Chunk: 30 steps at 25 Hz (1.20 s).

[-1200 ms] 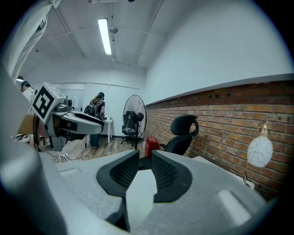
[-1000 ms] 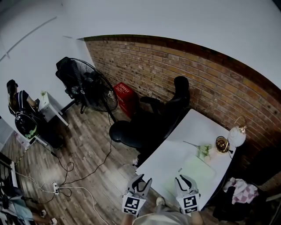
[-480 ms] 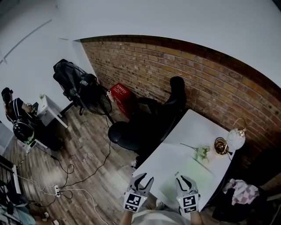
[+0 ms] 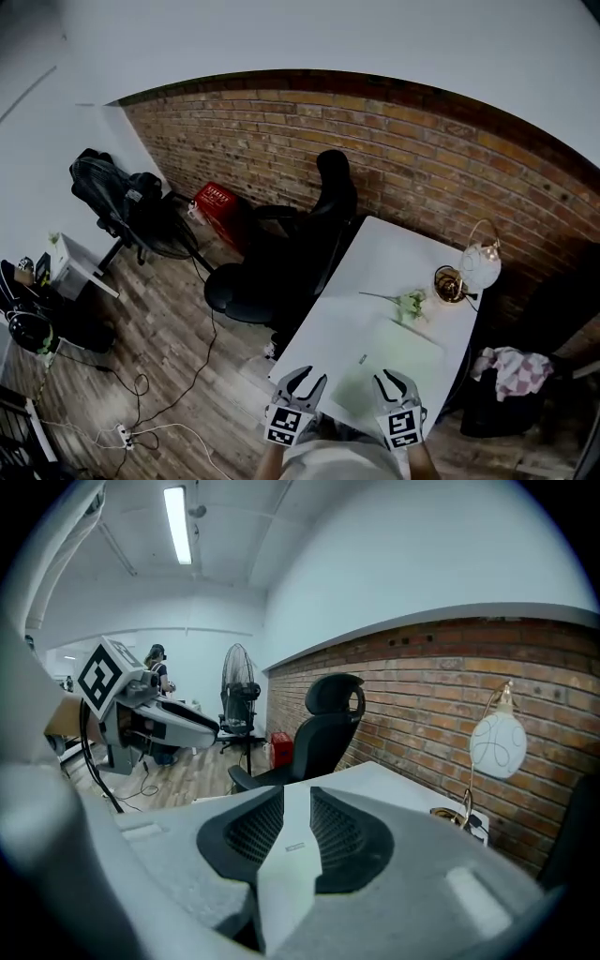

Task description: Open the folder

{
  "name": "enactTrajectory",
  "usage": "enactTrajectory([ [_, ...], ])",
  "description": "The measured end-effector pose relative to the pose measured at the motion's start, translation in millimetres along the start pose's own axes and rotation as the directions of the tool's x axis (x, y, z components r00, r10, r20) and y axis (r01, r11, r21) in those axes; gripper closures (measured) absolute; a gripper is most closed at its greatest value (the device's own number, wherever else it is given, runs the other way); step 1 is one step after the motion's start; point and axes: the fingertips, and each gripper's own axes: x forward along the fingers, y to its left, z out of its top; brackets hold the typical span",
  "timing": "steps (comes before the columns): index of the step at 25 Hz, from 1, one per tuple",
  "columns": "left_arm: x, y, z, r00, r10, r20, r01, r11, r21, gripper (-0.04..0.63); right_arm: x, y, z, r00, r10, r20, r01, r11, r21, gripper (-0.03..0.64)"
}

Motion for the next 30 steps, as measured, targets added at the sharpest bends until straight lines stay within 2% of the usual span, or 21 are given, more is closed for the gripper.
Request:
enactTrajectory([
  [4, 10.4, -2.6, -9.8, 0.997, -0.082, -0.012, 0.082, 0.996, 0.031, 0.449, -7.4, 0.7, -9.8, 0.996, -0.089, -0.023, 0.090, 0.995, 0.051, 0.537],
  [9, 17.3, -8.0, -21.0, 0.980, -0.195, -0.038, 0.197, 0.978, 0.063, 0.449, -16.1, 11.5, -21.7, 0.982, -0.176, -0.071, 0.182, 0.980, 0.082, 0.537],
  [17, 23.2, -3.5, -42.6, 0.937, -0.339, -0.080, 0.346, 0.934, 0.093, 0.449, -9.4, 43.6, -39.8, 0.953, -0.266, -0.143, 0.281, 0.954, 0.102, 0.537],
  [30, 32.0, -3.8, -74.0, 0.863, -0.484, -0.145, 0.501, 0.856, 0.123, 0.449, 6.4, 77.2, -57.8, 0.912, -0.352, -0.209, 0.380, 0.918, 0.111, 0.537],
])
